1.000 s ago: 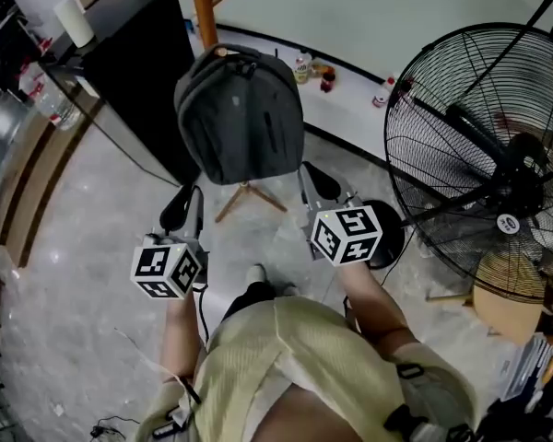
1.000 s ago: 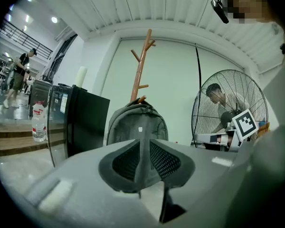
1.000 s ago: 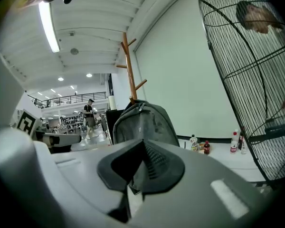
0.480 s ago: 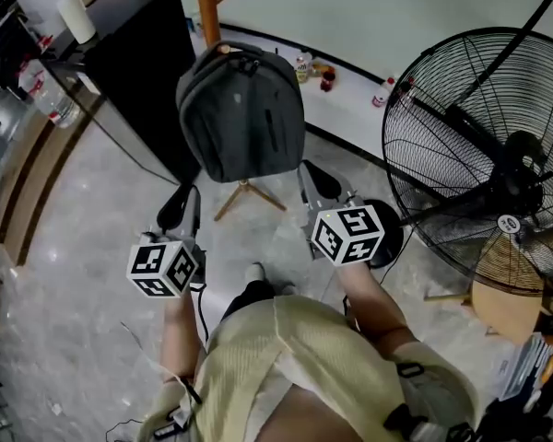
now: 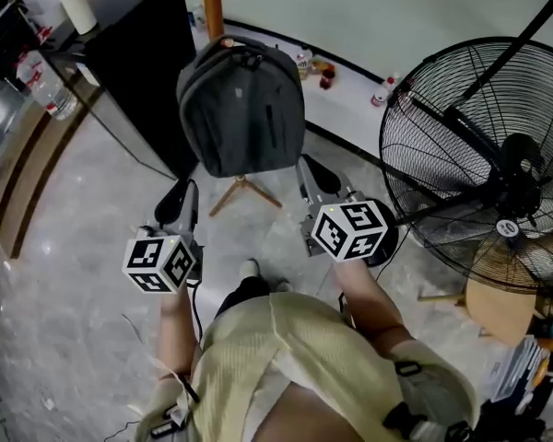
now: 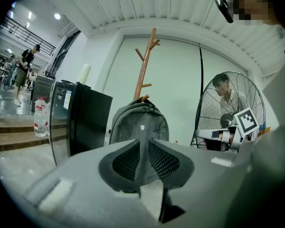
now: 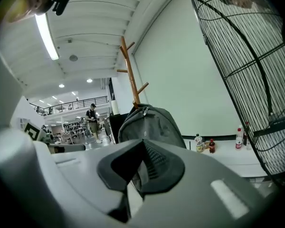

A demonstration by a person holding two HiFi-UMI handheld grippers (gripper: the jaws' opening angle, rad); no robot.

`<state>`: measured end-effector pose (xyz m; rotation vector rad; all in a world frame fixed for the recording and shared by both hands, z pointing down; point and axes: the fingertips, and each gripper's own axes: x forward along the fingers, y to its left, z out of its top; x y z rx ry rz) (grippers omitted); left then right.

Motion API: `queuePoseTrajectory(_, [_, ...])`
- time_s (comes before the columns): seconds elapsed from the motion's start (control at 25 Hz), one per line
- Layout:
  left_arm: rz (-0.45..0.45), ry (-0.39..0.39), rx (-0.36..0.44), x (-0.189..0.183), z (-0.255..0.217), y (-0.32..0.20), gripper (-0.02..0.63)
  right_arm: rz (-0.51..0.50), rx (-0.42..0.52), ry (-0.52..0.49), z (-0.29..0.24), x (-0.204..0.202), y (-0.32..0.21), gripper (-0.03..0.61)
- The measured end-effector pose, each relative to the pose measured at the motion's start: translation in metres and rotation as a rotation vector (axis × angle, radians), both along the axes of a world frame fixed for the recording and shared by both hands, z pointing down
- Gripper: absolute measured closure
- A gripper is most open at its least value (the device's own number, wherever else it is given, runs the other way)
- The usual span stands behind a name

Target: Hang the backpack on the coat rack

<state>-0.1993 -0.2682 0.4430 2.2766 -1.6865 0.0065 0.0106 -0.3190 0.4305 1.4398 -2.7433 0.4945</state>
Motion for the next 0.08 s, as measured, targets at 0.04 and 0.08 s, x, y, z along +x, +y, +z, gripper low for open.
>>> queuePoseTrajectory(0.04, [0.001, 0.001, 0.000, -0.0004, 0.0004, -0.0005, 0.565, 0.001, 0.000, 0.000, 0.0003, -0.0002, -0.0009, 0.578])
queuePoseTrajectory(0.08, [0.001, 0.001, 0.000, -0.0008, 0.0008, -0.0011, 0.565, 0.001, 0.000, -0.001, 0.0006, -0.0004, -0.0017, 0.578])
